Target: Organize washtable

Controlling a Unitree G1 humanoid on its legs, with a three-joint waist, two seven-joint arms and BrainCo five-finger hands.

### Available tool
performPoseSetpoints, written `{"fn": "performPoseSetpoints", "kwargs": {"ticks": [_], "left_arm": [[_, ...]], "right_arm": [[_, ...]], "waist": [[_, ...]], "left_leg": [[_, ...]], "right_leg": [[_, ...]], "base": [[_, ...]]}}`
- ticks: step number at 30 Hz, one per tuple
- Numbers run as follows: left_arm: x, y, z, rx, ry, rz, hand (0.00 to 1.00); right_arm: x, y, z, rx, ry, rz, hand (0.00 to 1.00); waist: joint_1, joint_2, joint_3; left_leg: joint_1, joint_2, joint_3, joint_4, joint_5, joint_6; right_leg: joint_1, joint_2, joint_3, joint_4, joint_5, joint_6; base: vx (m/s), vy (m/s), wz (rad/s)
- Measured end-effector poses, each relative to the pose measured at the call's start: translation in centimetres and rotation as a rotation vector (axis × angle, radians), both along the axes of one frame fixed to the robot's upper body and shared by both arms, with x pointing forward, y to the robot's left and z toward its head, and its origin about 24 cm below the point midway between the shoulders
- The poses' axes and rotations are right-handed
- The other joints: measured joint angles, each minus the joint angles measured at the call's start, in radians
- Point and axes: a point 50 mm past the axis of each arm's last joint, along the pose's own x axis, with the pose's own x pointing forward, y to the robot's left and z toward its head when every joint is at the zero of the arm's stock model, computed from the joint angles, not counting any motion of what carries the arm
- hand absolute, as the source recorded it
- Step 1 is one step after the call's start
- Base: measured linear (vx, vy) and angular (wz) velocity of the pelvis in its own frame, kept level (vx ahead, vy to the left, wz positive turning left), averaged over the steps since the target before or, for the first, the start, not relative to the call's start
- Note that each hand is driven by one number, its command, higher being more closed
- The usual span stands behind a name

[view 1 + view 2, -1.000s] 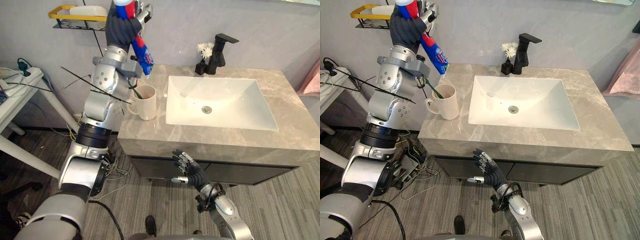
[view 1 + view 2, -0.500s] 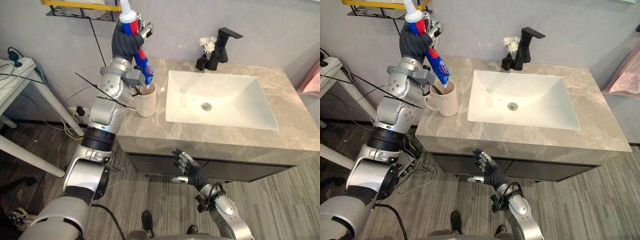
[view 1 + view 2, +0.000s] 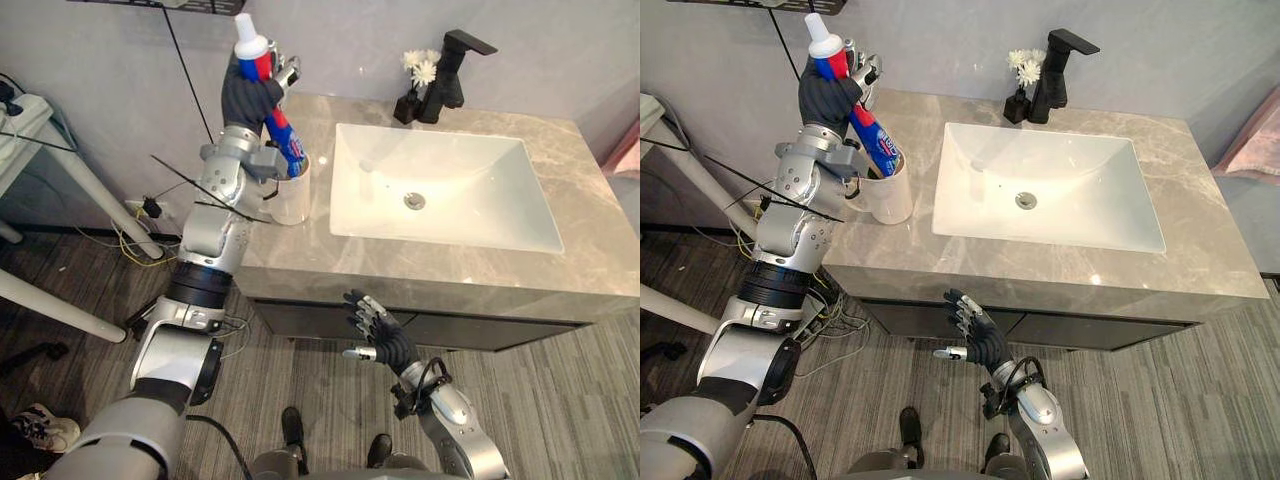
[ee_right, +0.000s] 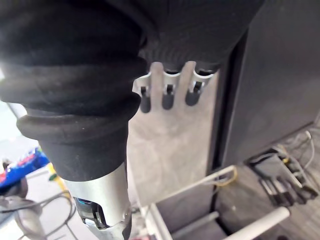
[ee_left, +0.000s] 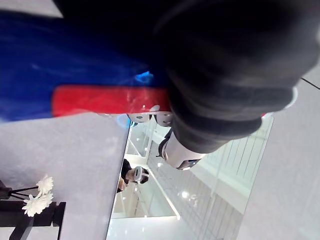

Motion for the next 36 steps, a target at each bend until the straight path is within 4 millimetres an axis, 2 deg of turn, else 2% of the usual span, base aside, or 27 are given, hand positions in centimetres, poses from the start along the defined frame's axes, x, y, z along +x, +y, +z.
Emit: {"fn": "performPoseSetpoints", "kwargs": {"ticks": [10,24,25,28,30,36], "left_arm": [[0.0,0.3,-1.3,0.002,0.032,0.013,1.00],[-0.5,0.2,-1.9,0.092,0.009,0.064,1.00],[-0.7,0.1,-1.6,0.105,-0.009,0.066,0.00],[-0.9,-0.1,-1.4,0.131,-0.027,0.077,0.00],[-1.4,-1.0,-0.9,0.141,-0.067,0.065,0.00],[-1.7,-1.2,-0.5,0.142,-0.088,0.058,0.00]], "right_arm": [[-0.1,-0.2,-0.2,-0.007,0.006,0.000,0.00],[-0.4,-0.3,-0.3,-0.010,0.015,0.000,0.00],[-0.4,-0.3,-0.3,-0.010,0.015,0.000,0.00],[-0.4,-0.3,-0.4,-0.011,0.015,0.001,0.00],[-0.4,-0.4,-0.3,-0.016,0.012,0.003,0.00],[-0.3,-0.4,-0.2,-0.019,0.007,0.006,0.00]], "waist": [[-0.003,0.000,0.025],[-0.009,0.006,0.046],[-0.009,0.006,0.054],[-0.011,0.006,0.057],[-0.011,0.006,0.057],[-0.010,0.008,0.057]], "left_leg": [[0.001,0.001,0.013,0.000,-0.001,0.001],[0.002,0.002,0.018,0.000,-0.002,0.002],[0.002,0.002,0.019,0.000,-0.002,0.002],[0.001,0.002,0.020,0.000,-0.003,0.003],[-0.001,0.002,0.020,0.000,-0.003,0.003],[-0.001,0.001,0.020,0.000,-0.003,0.003]], "right_leg": [[-0.004,-0.001,0.004,0.007,0.000,0.000],[-0.006,-0.002,0.008,0.010,0.000,0.000],[-0.007,-0.002,0.008,0.011,0.000,0.000],[-0.008,-0.002,0.009,0.010,0.000,0.000],[-0.013,-0.002,0.009,0.011,0.000,0.000],[-0.014,-0.003,0.009,0.013,0.000,0.000]], "base": [[0.00,0.000,-0.01],[0.00,0.000,0.00],[0.00,0.000,0.00],[0.01,0.001,-0.01],[0.01,0.000,-0.04],[0.00,0.000,0.00]]}}
